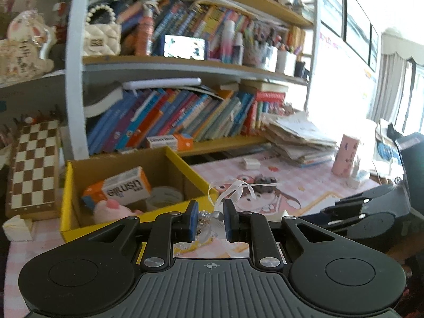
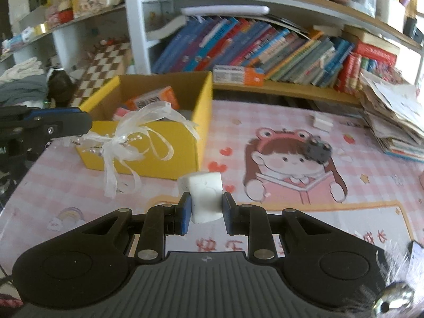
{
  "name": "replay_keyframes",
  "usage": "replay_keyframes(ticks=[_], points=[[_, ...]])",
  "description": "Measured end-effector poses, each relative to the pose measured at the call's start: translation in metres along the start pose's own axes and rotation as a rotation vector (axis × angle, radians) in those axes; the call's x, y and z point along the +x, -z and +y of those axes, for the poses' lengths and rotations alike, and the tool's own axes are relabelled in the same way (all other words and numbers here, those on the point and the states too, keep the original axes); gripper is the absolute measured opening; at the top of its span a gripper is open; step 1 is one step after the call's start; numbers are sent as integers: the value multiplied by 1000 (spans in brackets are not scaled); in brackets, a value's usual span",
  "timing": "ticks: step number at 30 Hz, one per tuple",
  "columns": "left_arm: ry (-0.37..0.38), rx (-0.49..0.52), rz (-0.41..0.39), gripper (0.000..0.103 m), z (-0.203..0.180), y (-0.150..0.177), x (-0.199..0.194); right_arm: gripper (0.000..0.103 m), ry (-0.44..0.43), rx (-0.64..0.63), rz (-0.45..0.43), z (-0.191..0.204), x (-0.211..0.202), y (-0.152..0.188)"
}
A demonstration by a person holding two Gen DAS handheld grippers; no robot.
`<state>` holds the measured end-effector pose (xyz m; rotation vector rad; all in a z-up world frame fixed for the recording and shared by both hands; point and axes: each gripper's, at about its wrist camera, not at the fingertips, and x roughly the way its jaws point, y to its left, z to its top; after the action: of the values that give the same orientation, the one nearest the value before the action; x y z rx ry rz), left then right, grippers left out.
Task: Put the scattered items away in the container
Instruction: 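Carry the hair clip and white block with both tools over the yellow box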
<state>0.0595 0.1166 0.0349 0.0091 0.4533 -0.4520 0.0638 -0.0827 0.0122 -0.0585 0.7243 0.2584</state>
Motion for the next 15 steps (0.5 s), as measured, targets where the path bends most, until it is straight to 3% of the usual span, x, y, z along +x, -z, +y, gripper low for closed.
replay_keyframes(ticks=[15], points=[[-94,-23,-117,19,43,-26,-11,23,-55,-66,-112,24,-3,-50]])
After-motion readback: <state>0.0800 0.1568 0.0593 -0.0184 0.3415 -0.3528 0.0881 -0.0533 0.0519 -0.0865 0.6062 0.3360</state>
